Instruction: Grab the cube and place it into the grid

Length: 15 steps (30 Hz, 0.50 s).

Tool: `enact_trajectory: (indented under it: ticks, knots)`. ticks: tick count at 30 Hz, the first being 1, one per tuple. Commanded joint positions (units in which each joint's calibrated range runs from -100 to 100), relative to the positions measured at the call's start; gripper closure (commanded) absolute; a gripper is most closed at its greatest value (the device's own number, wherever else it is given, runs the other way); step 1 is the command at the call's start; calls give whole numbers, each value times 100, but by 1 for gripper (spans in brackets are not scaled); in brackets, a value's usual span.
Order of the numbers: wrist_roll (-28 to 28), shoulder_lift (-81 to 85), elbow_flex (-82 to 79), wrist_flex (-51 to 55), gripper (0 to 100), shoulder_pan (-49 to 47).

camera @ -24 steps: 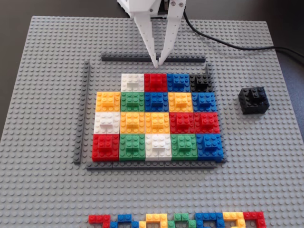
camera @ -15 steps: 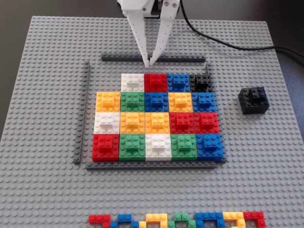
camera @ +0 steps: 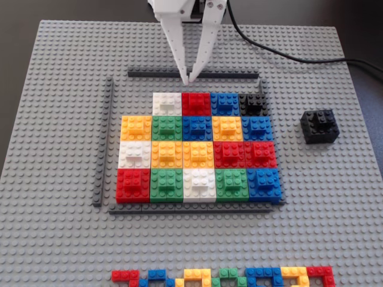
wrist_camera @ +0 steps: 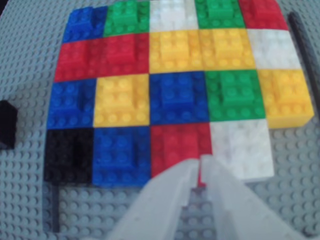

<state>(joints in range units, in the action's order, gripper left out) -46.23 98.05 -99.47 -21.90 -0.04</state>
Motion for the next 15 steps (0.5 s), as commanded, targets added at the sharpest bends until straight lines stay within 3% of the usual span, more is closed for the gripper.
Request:
enact_trajectory:
  ticks: [1, 15]
  knots:
    - [-29, 195, -44, -154, 100, -22]
    - [78, -484, 1678, 417, 100, -118]
